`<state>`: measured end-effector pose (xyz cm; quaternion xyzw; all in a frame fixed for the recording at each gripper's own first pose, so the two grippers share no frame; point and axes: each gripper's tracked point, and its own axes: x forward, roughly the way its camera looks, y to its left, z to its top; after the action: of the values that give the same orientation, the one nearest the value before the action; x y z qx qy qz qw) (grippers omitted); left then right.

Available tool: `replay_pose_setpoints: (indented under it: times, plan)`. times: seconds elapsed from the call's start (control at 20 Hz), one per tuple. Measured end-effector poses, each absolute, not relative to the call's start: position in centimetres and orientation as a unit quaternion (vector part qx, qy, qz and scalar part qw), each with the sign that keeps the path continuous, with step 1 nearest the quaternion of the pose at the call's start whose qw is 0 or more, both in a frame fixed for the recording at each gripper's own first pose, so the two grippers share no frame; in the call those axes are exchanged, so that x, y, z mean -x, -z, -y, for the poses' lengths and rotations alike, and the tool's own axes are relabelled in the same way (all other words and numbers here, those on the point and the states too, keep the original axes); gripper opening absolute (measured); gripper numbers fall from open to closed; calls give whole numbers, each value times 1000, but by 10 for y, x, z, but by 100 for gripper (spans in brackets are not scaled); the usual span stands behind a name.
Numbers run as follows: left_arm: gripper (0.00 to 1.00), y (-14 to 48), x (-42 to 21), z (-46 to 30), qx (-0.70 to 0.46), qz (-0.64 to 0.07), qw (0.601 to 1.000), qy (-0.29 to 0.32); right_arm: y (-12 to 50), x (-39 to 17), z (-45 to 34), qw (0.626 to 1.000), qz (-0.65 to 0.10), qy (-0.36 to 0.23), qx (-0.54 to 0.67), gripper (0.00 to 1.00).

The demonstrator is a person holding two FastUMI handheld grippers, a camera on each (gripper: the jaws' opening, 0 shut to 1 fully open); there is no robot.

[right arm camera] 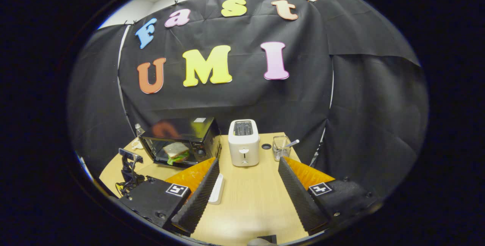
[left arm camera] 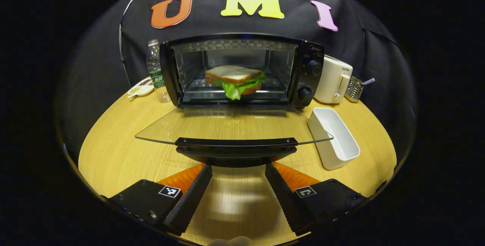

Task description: Open the electric oven with the left hand, put the food in, and close the electric oven.

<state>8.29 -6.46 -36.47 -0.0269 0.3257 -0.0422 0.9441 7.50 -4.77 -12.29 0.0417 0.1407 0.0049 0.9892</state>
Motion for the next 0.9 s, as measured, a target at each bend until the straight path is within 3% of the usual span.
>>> replay_pose_setpoints:
  times: [0.35, 0.9]
  plan:
    - [94, 311, -125, 67, 35, -287, 956, 48, 123, -86, 55, 989, -137, 1, -61, 100]
    - [93, 281, -189, 67, 20, -263, 964, 45, 129, -89, 68, 987, -143, 21, -73, 100]
